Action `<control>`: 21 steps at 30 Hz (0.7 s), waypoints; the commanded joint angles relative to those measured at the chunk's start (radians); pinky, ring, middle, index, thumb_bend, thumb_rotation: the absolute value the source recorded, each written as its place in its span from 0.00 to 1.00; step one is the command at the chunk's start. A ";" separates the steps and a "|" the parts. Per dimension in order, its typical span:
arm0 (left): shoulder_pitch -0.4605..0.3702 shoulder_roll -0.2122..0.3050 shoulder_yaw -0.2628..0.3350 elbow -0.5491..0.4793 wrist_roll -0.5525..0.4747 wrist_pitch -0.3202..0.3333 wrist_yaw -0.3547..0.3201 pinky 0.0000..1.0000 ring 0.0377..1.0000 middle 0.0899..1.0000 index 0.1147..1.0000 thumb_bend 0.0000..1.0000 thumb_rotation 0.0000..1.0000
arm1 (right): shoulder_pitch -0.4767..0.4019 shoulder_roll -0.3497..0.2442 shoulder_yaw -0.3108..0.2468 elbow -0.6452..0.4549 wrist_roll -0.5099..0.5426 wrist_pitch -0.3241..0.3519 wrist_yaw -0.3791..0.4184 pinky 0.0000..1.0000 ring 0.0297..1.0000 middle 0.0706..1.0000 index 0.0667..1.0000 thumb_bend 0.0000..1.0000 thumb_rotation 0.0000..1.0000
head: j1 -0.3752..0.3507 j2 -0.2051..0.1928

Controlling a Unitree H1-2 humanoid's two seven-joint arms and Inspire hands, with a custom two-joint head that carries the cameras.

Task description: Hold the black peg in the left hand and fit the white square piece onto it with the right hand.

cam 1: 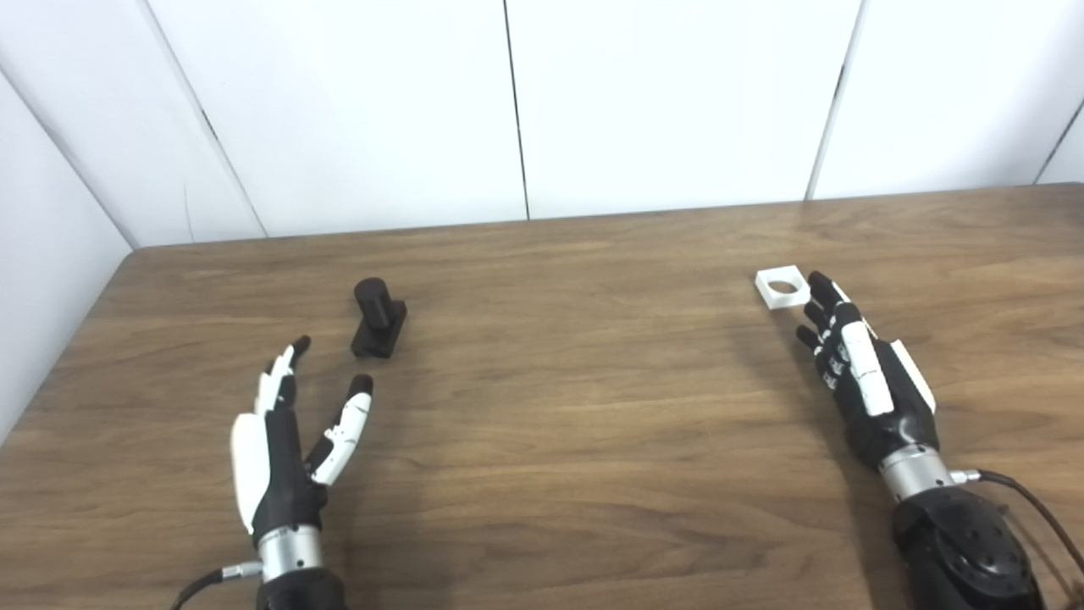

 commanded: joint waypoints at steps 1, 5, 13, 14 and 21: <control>-0.043 0.008 -0.015 -0.017 0.095 0.000 0.057 0.98 1.00 0.93 0.84 0.67 0.37 | -0.018 -0.004 0.005 0.001 -0.002 -0.039 0.011 0.99 1.00 1.00 0.95 0.50 0.90 | 0.000 0.000; -0.069 0.030 -0.035 0.000 0.217 0.064 0.067 0.96 1.00 0.93 0.83 0.72 0.39 | -0.016 -0.007 0.010 0.004 -0.012 -0.043 0.009 0.98 1.00 1.00 0.95 0.50 0.91 | 0.006 -0.004; -0.129 0.096 -0.082 0.047 0.394 0.204 0.012 1.00 0.96 0.89 0.81 0.81 0.53 | -0.011 -0.003 0.018 0.004 -0.034 -0.040 0.001 0.96 1.00 1.00 0.94 0.52 0.93 | 0.009 -0.008; -0.137 0.105 -0.088 0.048 0.402 0.225 -0.013 1.00 0.96 0.90 0.81 0.81 0.53 | -0.011 -0.002 0.019 0.004 -0.035 -0.041 0.001 0.97 1.00 1.00 0.94 0.52 0.93 | 0.009 -0.008; -0.180 0.146 -0.120 0.040 0.431 0.345 -0.161 1.00 0.95 0.89 0.79 0.81 0.56 | -0.011 0.004 0.019 0.009 -0.039 -0.048 0.000 0.96 1.00 0.99 0.94 0.52 0.93 | 0.015 -0.011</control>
